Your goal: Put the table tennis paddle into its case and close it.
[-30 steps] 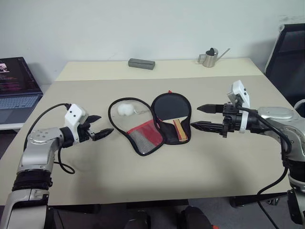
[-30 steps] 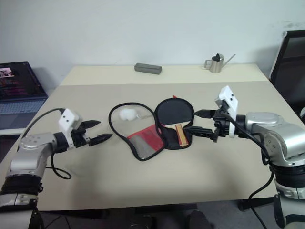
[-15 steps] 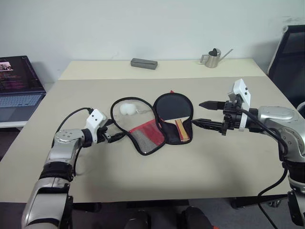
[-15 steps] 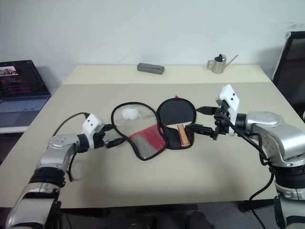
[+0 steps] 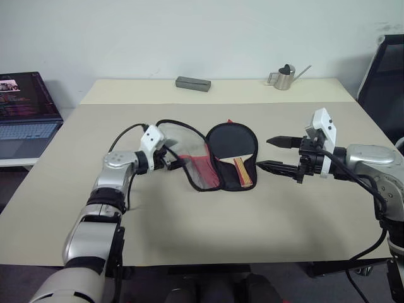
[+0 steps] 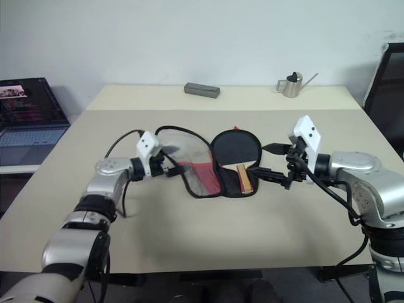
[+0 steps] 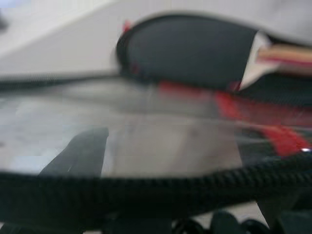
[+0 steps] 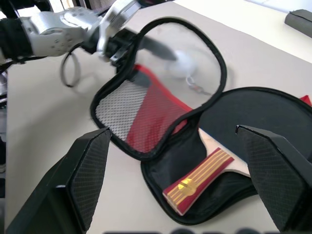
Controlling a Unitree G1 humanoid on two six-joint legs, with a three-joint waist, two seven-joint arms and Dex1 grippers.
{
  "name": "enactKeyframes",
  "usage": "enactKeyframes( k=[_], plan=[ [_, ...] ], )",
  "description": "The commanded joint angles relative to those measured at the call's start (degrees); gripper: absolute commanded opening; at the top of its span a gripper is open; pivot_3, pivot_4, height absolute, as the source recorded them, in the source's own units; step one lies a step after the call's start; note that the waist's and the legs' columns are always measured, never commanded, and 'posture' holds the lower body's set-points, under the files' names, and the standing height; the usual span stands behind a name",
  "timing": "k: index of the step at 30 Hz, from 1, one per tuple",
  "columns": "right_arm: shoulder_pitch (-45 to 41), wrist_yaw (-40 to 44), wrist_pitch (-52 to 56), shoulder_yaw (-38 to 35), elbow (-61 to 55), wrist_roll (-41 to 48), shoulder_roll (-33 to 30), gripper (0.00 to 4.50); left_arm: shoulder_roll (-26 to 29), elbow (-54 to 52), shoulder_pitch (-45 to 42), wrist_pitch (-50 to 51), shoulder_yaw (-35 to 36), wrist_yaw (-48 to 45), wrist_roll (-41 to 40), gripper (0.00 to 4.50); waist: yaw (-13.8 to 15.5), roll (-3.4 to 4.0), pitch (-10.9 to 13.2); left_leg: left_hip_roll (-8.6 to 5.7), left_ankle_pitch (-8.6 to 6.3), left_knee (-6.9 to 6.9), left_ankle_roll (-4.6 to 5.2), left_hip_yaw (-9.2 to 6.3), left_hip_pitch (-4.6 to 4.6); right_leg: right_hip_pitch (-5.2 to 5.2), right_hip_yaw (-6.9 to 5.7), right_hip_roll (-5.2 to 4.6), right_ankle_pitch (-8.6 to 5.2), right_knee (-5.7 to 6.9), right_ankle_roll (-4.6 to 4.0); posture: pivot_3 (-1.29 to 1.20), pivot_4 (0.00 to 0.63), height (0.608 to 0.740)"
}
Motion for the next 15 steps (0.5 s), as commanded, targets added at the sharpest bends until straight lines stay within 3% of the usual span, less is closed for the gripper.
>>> enactKeyframes(
  k=[1, 15],
  plan=[
    [0.71, -0.02, 0.82, -2.84, -3.06, 2.32, -1.76, 4.47, -2.41, 3.22, -5.32, -2.65, -1.11, -0.44, 1.51, 4.50, 0.02, -0.01, 0.01, -0.01, 0.00, 0.04, 0.01, -0.02, 0.00, 0.03, -0.02, 0.00, 0.00, 0.00, 0.01, 0.00, 0.150, 0.740],
    [4.00, -3.62, 3.65, -5.36, -7.16, 6.47, -3.18, 4.47, -14.47, 13.59, -11.05, -6.60, -3.28, 1.34, 5.72, 4.50, -0.16, -0.11, 0.06, -0.01, -0.04, 0.27, 0.07, -0.02, -0.02, 0.11, -0.04, 0.01, 0.04, 0.04, 0.09, 0.00, 0.150, 0.740]
  ],
)
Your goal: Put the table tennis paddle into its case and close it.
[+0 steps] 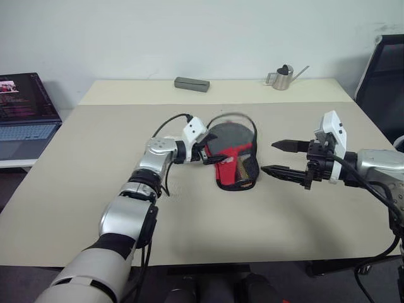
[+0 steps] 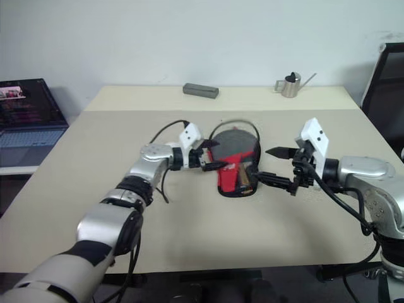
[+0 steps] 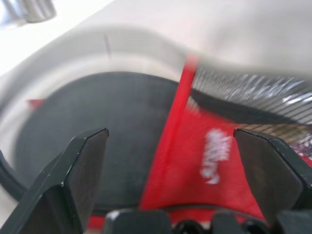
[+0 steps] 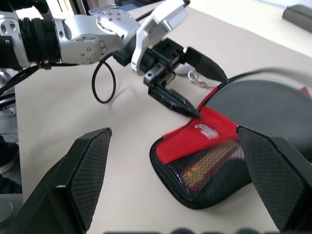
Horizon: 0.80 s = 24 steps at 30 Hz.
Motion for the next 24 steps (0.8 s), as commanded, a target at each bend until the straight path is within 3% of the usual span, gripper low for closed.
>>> enactKeyframes(
  k=[1, 5, 14, 18, 24],
  plan=[
    [0.11, -0.85, 0.47, -2.25, -2.53, 1.82, -0.78, 4.47, -1.13, 0.57, -1.43, -1.61, 0.35, 0.66, 0.62, 4.50, 0.00, -0.01, 0.01, 0.00, 0.00, 0.01, 0.00, 0.00, 0.00, 0.00, 0.01, 0.00, 0.01, 0.00, 0.02, 0.00, 0.150, 0.740],
    [0.13, -2.38, 1.13, -2.29, -2.50, 2.32, -0.31, 4.47, -1.48, 0.71, -0.92, -2.23, 0.47, 0.06, 1.05, 4.50, -0.02, -0.01, 0.01, 0.01, 0.00, 0.02, 0.00, 0.00, 0.01, 0.00, 0.01, 0.00, 0.02, 0.02, 0.03, 0.00, 0.150, 0.740],
    [-3.37, -12.99, 5.92, -0.85, 3.28, 3.03, 8.38, 4.47, 3.26, -6.73, 0.54, -1.80, 3.98, -8.74, -4.12, 4.50, -0.01, -0.01, 0.01, 0.02, 0.00, 0.04, 0.00, 0.00, 0.02, 0.00, 0.03, 0.01, 0.03, 0.03, 0.02, 0.00, 0.150, 0.740],
    [-5.75, -16.39, 5.43, 1.27, 10.08, 0.00, 13.16, 4.47, 8.92, -21.52, 7.01, 5.64, 5.45, -14.68, -8.95, 4.50, -0.54, 0.01, 0.01, 0.03, 0.00, 0.01, 0.00, -0.01, 0.07, 0.00, 0.10, 0.02, 0.03, 0.03, 0.02, 0.00, 0.150, 0.740],
    [-8.76, -20.29, 3.06, 3.01, 19.42, -5.23, 18.70, 4.47, 14.67, -39.90, 15.88, 16.33, 8.07, -11.34, -13.29, 4.50, -0.91, 0.02, 0.02, 0.03, 0.00, 0.03, 0.00, -0.29, 0.08, -0.04, 0.18, 0.04, 0.04, 0.09, -0.01, 0.00, 0.150, 0.740]
  ],
)
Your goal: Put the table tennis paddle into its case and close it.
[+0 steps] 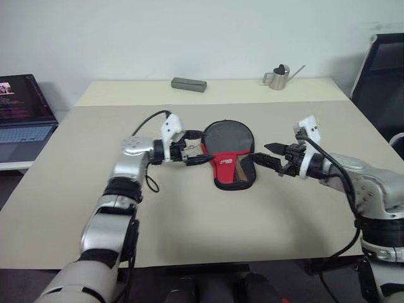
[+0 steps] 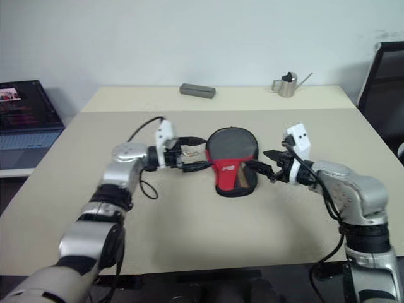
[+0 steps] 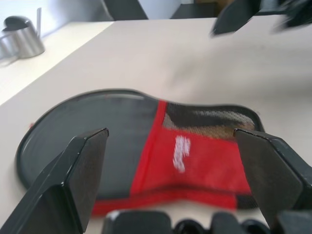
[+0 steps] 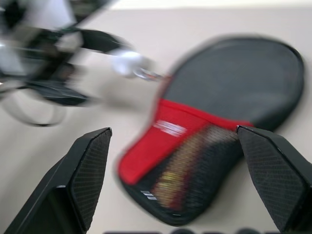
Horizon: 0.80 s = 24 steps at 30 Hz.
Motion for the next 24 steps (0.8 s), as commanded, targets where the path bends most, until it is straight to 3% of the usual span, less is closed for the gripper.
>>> enactKeyframes(
  k=[1, 10, 24],
  plan=[
    [-2.33, -0.90, -1.50, -0.66, 2.38, -1.02, 2.18, 4.47, 3.13, -11.08, 2.90, 5.65, 3.22, 3.30, -3.79, 4.50, 0.03, 0.00, 0.00, 0.00, 0.00, 0.01, 0.00, -0.03, 0.00, 0.00, -0.01, 0.00, 0.00, 0.00, 0.00, 0.00, 0.150, 0.740],
    [-6.42, -2.06, -2.47, -0.33, 11.57, -3.85, 6.83, 4.47, 8.15, -27.92, 10.75, 16.98, 5.23, 8.05, -9.24, 4.50, 0.02, 0.02, 0.01, 0.00, 0.00, 0.00, -0.01, -0.07, 0.02, 0.01, -0.03, 0.00, 0.02, 0.00, -0.03, 0.00, 0.150, 0.740],
    [-13.38, -0.86, -8.19, -0.06, 32.32, -10.98, 10.38, 4.47, 10.19, -35.38, 10.92, 23.95, 4.33, 8.57, -13.43, 4.50, -0.25, 0.03, 0.01, 0.02, 0.00, -0.02, -0.01, 0.06, 0.04, -0.01, 0.03, 0.02, 0.04, 0.00, -0.06, 0.00, 0.150, 0.740]
  ],
)
